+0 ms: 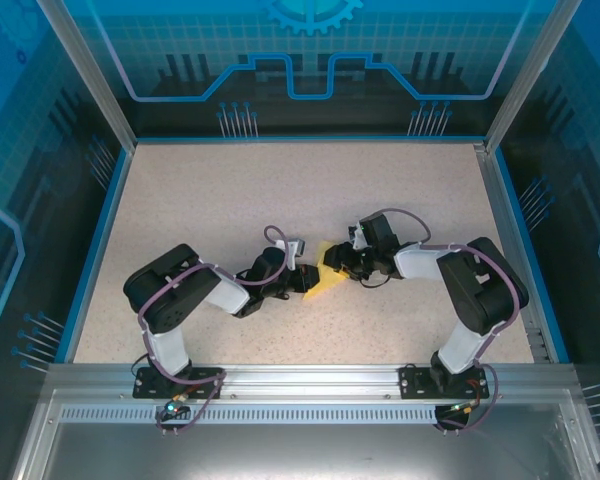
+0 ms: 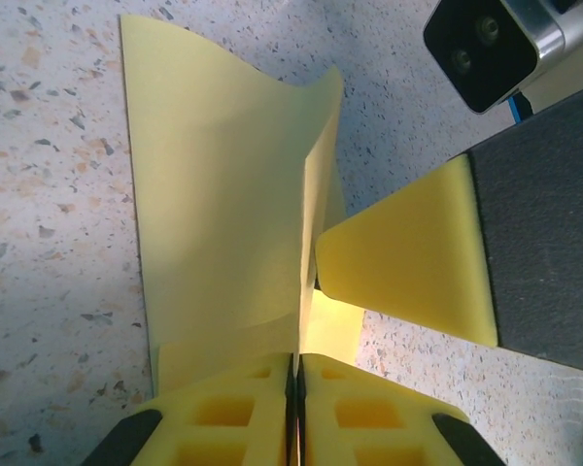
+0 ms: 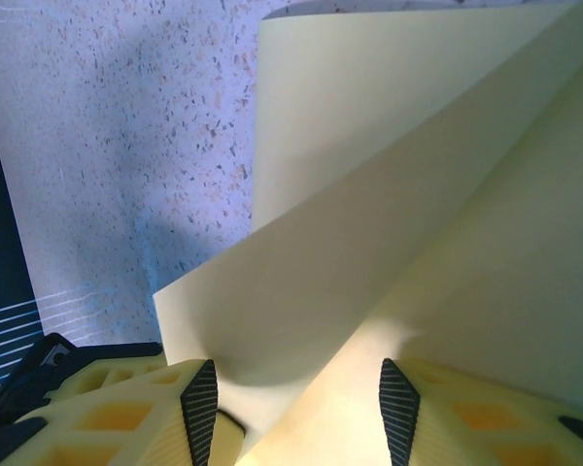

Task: Fold a paper plane with a square sheet of paper (pick it up from the middle)
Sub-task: Fourth fold the wing at the center of the table.

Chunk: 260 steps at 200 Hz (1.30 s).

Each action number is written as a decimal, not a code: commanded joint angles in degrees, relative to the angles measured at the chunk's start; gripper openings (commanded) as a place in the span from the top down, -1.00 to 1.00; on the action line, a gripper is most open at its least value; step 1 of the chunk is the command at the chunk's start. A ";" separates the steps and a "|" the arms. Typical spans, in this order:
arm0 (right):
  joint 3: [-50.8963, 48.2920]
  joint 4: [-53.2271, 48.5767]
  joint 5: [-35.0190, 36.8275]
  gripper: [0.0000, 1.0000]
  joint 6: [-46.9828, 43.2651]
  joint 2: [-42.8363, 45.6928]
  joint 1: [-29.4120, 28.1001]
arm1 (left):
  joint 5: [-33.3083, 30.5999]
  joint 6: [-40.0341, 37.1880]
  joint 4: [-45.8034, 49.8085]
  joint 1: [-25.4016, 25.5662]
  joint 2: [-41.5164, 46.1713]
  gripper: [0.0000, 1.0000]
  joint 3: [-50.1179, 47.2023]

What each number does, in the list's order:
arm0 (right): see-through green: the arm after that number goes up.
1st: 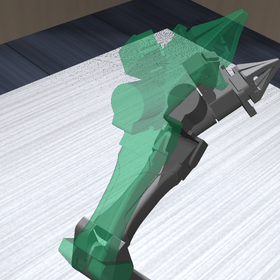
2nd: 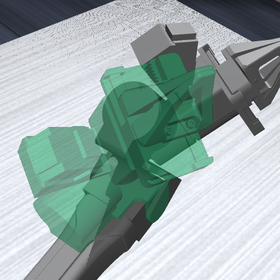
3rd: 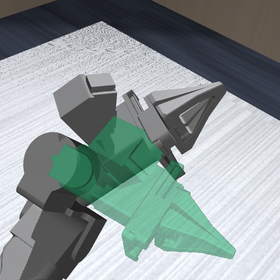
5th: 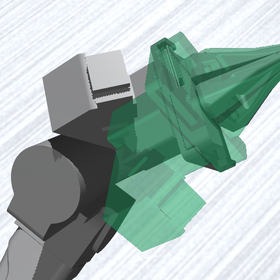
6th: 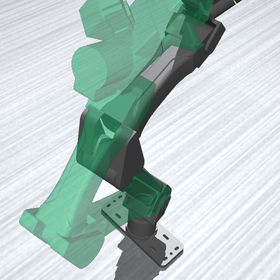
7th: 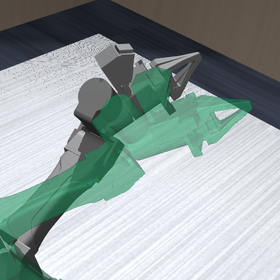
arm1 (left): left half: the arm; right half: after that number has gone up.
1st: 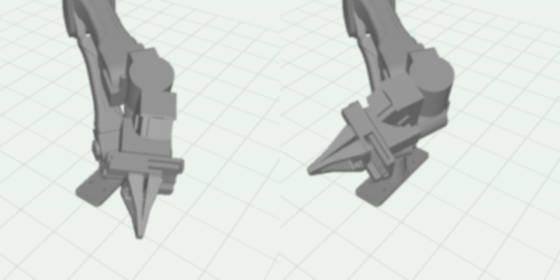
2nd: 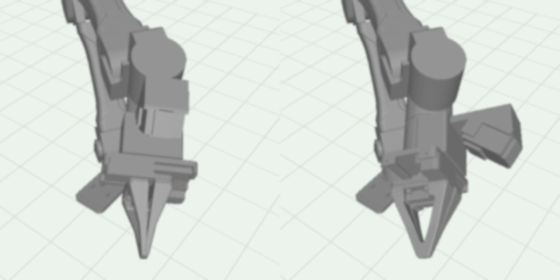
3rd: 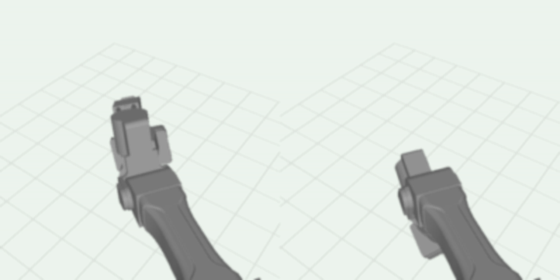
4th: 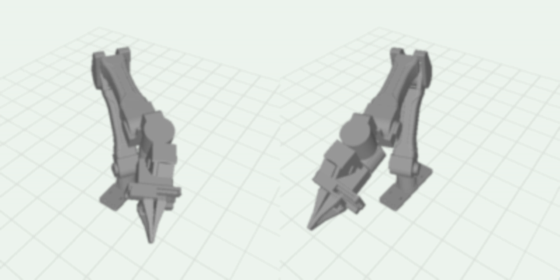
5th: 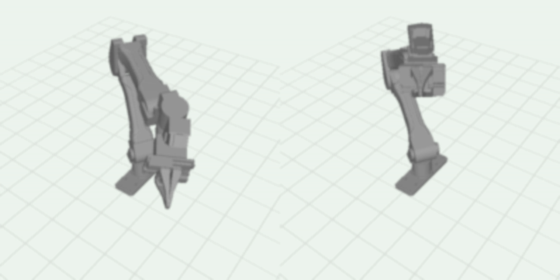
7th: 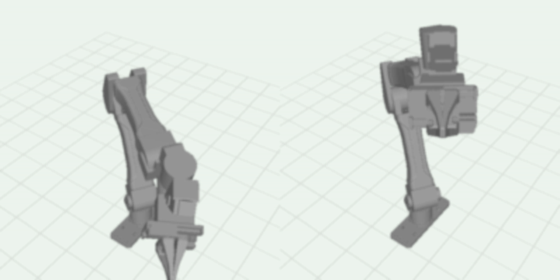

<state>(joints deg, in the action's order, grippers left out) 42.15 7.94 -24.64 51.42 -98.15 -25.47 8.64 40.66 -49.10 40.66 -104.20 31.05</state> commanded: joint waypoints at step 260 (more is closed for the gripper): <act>4.06 -16.24 11.33 0.00 1.56 -3.63 -3.18 | 7.46 0.37 21.95 -4.02 9.74 0.12 3.94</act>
<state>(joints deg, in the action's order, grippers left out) 49.50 -4.14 -16.84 52.69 -100.33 -28.47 11.64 41.67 -29.19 37.06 -91.85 31.51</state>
